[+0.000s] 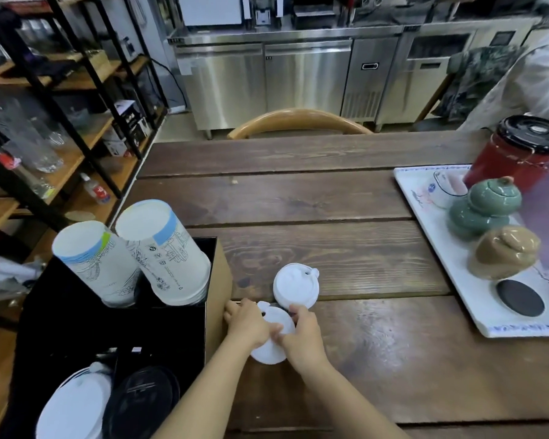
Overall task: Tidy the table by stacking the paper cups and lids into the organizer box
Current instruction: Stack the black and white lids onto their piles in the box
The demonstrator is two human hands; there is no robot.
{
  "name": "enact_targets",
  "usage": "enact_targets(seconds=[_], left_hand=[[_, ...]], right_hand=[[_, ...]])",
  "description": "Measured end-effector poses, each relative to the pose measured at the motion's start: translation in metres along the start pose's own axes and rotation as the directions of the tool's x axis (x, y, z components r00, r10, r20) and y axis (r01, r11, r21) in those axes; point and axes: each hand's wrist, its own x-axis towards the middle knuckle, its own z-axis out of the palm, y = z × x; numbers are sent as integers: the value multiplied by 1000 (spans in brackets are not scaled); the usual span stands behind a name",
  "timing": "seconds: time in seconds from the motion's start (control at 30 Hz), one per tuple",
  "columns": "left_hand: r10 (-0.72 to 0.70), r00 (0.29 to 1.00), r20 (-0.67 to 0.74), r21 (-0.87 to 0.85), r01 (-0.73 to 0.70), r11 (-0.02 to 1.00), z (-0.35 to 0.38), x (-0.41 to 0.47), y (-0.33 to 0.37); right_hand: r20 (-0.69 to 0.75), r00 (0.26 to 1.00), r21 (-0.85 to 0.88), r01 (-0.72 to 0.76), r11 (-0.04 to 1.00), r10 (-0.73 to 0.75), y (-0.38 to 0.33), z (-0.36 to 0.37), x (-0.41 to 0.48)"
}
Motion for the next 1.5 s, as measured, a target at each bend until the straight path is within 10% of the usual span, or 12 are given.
enact_targets(seconds=[0.33, 0.73, 1.5], left_hand=[[115, 988, -101, -473, -150, 868, -14, -4, 16], [157, 982, -105, -725, -184, 664, 5, 31, 42], [290, 957, 24, -17, -289, 957, 2, 24, 38]], right_hand=[[-269, 963, 338, 64, 939, 31, -3, -27, -1], [-321, 944, 107, -38, 994, 71, -15, -50, 45], [82, 994, 84, 71, 994, -78, -5, -79, 46]])
